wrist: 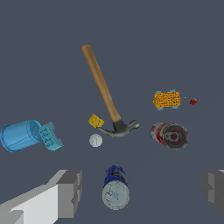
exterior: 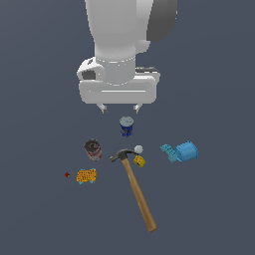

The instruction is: Pick up a designated object from a clutter of objects.

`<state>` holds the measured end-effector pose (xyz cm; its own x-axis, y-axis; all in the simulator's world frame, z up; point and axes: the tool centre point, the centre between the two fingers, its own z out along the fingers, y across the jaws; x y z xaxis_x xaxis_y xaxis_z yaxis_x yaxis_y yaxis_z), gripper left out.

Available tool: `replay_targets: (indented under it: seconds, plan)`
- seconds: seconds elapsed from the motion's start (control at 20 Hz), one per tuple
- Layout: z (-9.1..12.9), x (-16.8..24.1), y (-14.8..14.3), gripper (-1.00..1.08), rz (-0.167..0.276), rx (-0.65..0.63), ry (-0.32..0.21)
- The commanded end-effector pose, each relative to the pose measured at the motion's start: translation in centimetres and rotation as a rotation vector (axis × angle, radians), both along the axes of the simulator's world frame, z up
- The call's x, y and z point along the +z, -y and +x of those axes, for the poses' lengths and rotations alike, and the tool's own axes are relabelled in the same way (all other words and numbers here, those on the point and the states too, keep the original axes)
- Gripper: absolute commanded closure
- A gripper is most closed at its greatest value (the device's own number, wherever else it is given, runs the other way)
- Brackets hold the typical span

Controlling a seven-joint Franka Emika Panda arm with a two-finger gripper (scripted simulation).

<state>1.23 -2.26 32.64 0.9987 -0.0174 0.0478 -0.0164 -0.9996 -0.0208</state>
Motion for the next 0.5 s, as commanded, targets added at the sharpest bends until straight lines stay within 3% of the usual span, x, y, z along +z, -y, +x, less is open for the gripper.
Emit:
replay_targets:
  seconds: [0.0, 0.45]
  plan:
    - [0.7, -0.7, -0.2, -0.92, -0.004, 0.020, -0.002]
    - [4.7, -5.4, -1.5, -0.92, -0.024, 0.146, -0.013]
